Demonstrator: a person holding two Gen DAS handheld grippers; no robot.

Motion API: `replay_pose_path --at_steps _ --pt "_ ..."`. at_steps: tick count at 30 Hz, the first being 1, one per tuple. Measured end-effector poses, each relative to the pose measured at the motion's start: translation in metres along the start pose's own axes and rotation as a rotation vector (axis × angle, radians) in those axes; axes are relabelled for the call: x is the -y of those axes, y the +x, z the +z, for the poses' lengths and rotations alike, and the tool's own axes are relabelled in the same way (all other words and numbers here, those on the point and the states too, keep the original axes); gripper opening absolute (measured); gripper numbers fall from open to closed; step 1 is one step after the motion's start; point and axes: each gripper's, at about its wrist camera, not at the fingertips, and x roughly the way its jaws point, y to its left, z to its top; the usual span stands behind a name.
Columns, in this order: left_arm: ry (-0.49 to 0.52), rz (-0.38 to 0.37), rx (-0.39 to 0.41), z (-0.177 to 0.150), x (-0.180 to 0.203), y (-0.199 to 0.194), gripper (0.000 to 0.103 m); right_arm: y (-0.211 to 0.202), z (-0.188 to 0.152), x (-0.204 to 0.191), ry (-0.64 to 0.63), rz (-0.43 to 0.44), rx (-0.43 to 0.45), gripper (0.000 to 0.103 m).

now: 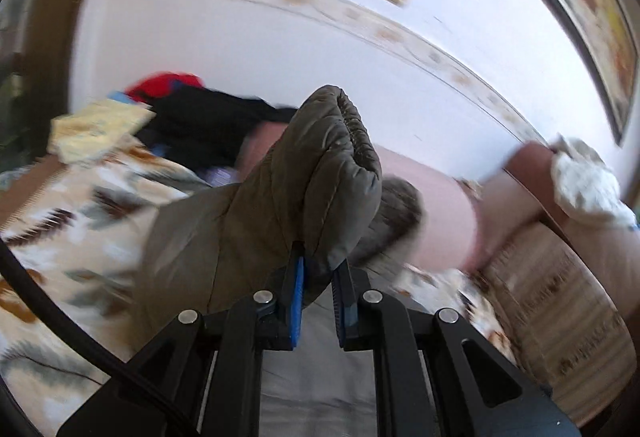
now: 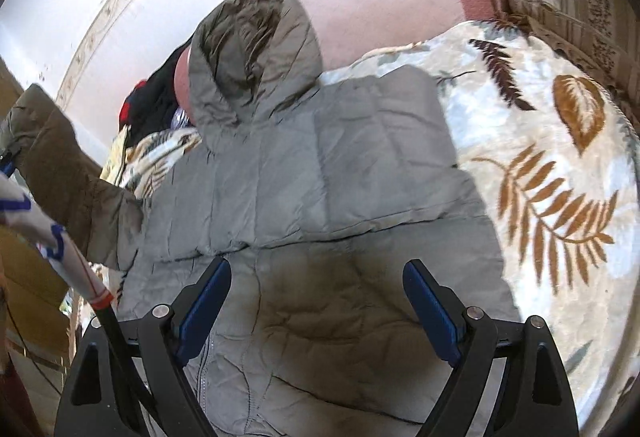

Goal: Fold large clothes
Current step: 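Carry the held sleeve across the jacket chest with the left tool, then lay the sleeve on the chest and open the left tool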

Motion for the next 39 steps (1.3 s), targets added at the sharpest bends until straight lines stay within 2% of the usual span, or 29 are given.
replay_pose_path --at_steps 6,10,13,14,15,16,18,20,21,24,28,29,32,34,37,39 --pt "0.059 -0.099 -0.129 -0.064 0.075 0.046 0.012 -0.012 0.007 0.015 0.044 -0.002 0.036 0.092" --pt "0.068 -0.13 -0.234 -0.114 0.103 0.084 0.013 -0.018 0.011 0.026 0.073 -0.015 0.06 0.092" --pt "0.106 -0.065 -0.32 -0.156 0.11 0.114 0.028 -0.019 0.013 0.033 0.098 -0.018 0.063 0.092" --pt "0.118 -0.062 -0.363 -0.169 0.11 0.122 0.041 -0.019 0.012 0.034 0.102 -0.017 0.063 0.092" --pt "0.121 -0.063 -0.4 -0.181 0.108 0.125 0.049 -0.018 0.013 0.036 0.109 -0.016 0.062 0.092" --pt "0.12 -0.068 -0.413 -0.186 0.103 0.124 0.049 -0.018 0.013 0.037 0.113 -0.012 0.062 0.092" --pt "0.106 -0.111 -0.404 -0.194 0.091 0.11 0.05 -0.017 0.014 0.036 0.113 -0.007 0.065 0.092" --pt "0.094 -0.111 -0.37 -0.193 0.073 0.093 0.053 -0.015 0.015 0.033 0.105 -0.002 0.072 0.092" --pt "0.076 -0.099 -0.339 -0.188 0.057 0.084 0.058 -0.014 0.015 0.029 0.092 0.007 0.076 0.092" --pt "0.035 -0.019 -0.265 -0.171 0.014 0.073 0.063 -0.01 0.015 0.011 0.016 -0.005 0.094 0.087" --pt "0.023 0.188 -0.193 -0.156 -0.04 0.079 0.063 0.006 0.017 -0.016 -0.083 -0.017 0.116 0.078" --pt "0.027 0.211 -0.187 -0.155 -0.047 0.08 0.063 0.015 0.018 -0.027 -0.116 -0.018 0.122 0.077" --pt "0.075 0.281 -0.205 -0.156 -0.061 0.094 0.063 0.037 0.017 -0.046 -0.19 -0.018 0.102 0.077" --pt "0.109 0.295 -0.268 -0.162 -0.068 0.11 0.064 0.059 0.017 -0.053 -0.211 -0.05 0.063 0.077" --pt "0.111 0.297 -0.313 -0.171 -0.077 0.122 0.067 0.105 0.012 -0.042 -0.15 -0.081 -0.093 0.077" --pt "0.106 0.3 -0.298 -0.17 -0.076 0.12 0.067 0.117 0.007 -0.03 -0.085 -0.065 -0.118 0.077"
